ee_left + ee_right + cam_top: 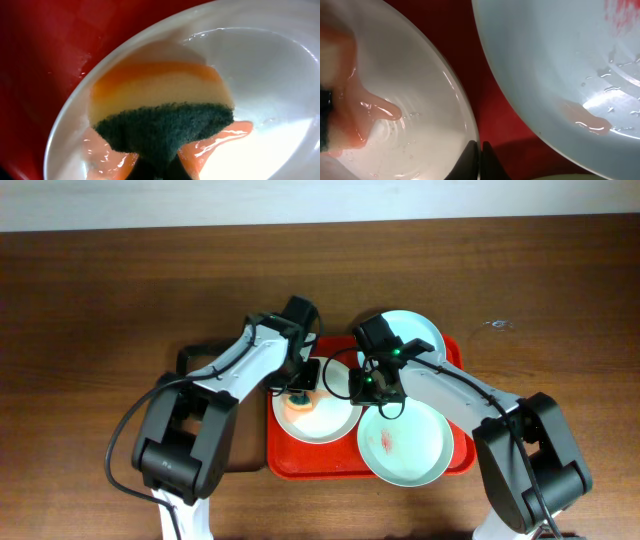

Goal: Clean dirty plates on tray and stack at the side
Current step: 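Scrub the white plate with the sponge in left gripper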

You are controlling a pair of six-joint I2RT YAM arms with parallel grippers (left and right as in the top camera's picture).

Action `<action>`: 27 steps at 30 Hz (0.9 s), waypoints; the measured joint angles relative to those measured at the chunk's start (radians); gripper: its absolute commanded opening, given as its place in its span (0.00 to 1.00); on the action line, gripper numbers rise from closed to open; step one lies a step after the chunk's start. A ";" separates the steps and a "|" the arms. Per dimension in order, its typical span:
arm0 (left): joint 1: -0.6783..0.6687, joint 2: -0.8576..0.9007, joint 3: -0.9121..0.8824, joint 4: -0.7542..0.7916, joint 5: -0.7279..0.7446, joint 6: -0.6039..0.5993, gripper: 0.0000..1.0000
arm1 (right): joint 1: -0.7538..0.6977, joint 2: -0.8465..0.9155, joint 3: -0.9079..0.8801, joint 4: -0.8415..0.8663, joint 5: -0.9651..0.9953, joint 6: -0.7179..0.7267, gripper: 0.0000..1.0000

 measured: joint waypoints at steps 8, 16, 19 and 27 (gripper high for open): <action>0.188 -0.211 0.000 -0.004 0.350 0.075 0.00 | 0.000 0.000 0.000 0.000 0.001 0.000 0.04; 0.061 -0.190 -0.129 0.082 0.106 0.008 0.00 | 0.000 0.000 -0.001 0.001 0.001 0.000 0.04; 0.029 -0.157 -0.130 0.095 0.076 -0.011 0.00 | 0.000 0.000 -0.001 0.001 0.001 0.000 0.04; 0.017 -0.066 -0.113 0.104 0.010 -0.059 0.00 | 0.000 0.000 -0.001 0.001 0.001 0.000 0.04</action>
